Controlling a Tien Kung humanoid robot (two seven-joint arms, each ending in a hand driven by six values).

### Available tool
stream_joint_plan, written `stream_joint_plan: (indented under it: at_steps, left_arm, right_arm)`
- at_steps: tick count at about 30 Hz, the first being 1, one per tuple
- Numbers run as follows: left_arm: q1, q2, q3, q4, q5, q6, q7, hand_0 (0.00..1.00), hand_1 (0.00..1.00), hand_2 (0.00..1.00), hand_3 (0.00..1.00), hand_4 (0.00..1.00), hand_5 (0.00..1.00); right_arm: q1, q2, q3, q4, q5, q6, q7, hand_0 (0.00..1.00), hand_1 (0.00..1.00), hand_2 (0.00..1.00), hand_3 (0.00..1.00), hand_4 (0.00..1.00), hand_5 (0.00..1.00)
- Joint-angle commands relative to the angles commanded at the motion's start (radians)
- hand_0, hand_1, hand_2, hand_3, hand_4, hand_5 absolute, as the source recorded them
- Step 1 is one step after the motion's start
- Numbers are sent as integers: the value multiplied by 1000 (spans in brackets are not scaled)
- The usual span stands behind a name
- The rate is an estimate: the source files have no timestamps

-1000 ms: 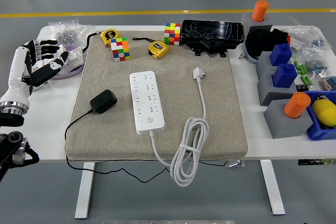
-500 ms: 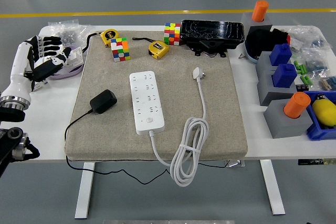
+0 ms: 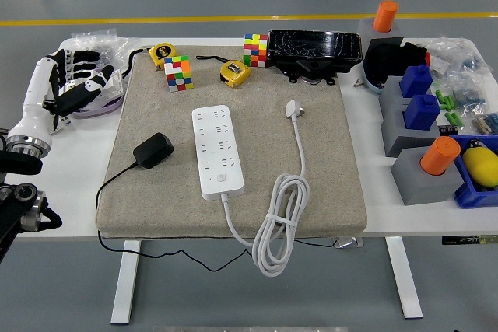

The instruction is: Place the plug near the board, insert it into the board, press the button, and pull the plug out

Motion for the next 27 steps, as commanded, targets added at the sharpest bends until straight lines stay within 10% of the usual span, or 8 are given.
stream_joint_plan:
  at_steps: [27]
  left_arm:
    - [10,-17,-25,-16,18,-15,26,660,688,701,590,806,326]
  right_arm:
    - [-17,-8,70,8,-16,-1,0,671,684,700,594,939,530]
